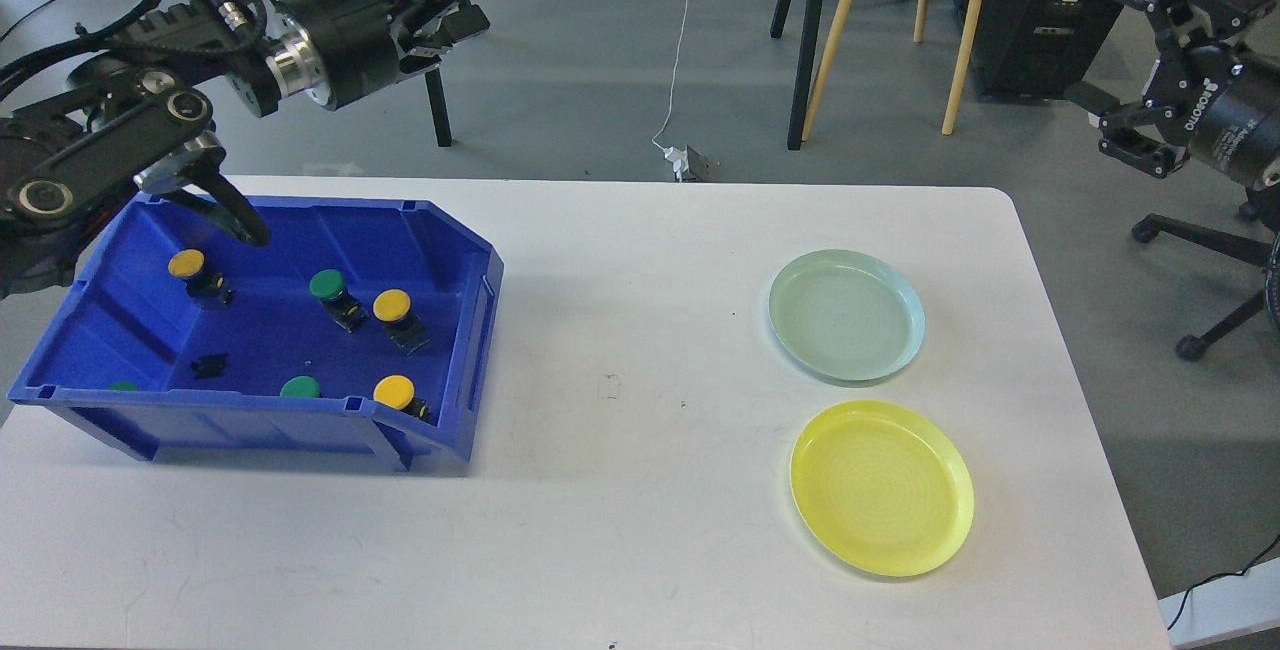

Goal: Pass button and place on color plate
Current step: 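Lower the left gripper into the blue bin toward a green button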

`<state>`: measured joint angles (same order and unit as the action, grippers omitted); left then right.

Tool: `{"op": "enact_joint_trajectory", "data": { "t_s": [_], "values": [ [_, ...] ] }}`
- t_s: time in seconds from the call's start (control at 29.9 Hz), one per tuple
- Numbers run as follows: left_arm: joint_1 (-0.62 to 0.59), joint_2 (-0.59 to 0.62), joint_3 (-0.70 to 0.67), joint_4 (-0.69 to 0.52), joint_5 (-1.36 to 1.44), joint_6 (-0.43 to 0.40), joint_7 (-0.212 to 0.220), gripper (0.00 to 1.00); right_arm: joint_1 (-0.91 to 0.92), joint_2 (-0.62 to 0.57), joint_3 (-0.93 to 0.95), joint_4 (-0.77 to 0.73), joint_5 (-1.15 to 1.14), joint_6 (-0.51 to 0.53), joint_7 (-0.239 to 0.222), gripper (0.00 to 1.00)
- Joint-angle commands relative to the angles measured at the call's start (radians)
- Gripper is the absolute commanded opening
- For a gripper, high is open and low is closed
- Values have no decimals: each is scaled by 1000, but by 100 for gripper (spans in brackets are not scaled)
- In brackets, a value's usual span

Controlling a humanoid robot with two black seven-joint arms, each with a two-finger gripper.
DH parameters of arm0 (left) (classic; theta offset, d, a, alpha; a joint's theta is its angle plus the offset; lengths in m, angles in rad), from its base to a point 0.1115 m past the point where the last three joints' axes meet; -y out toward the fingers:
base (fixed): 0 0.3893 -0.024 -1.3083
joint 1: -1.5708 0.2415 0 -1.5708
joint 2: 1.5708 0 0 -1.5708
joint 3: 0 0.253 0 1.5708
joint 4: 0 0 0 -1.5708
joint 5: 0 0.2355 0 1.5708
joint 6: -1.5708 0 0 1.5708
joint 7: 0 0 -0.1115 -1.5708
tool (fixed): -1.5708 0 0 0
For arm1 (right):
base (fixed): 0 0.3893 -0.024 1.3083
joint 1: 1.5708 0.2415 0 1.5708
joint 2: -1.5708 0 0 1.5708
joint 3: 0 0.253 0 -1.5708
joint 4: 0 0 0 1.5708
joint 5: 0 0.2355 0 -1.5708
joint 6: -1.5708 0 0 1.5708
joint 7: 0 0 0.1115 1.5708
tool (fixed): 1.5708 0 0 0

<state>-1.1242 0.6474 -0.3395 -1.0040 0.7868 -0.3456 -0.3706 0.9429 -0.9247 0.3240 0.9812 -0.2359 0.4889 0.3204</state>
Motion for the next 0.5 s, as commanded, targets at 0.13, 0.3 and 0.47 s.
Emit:
{"op": "enact_joint_trajectory", "data": {
  "t_s": [0.13,0.3,0.47],
  "values": [
    [-6,15,-30,18,-23,-16,-112,100,-67,-2,0,-27,1,-7,54,99],
    [6,-11,-186,73,-152,-44,-118,100,-160,-29,1,-27,1,-4,69,99],
    [0,-112,-207,145,-167,-58,-118,100,-225,-71,-8,-18,3,0,138,99]
  ]
}}
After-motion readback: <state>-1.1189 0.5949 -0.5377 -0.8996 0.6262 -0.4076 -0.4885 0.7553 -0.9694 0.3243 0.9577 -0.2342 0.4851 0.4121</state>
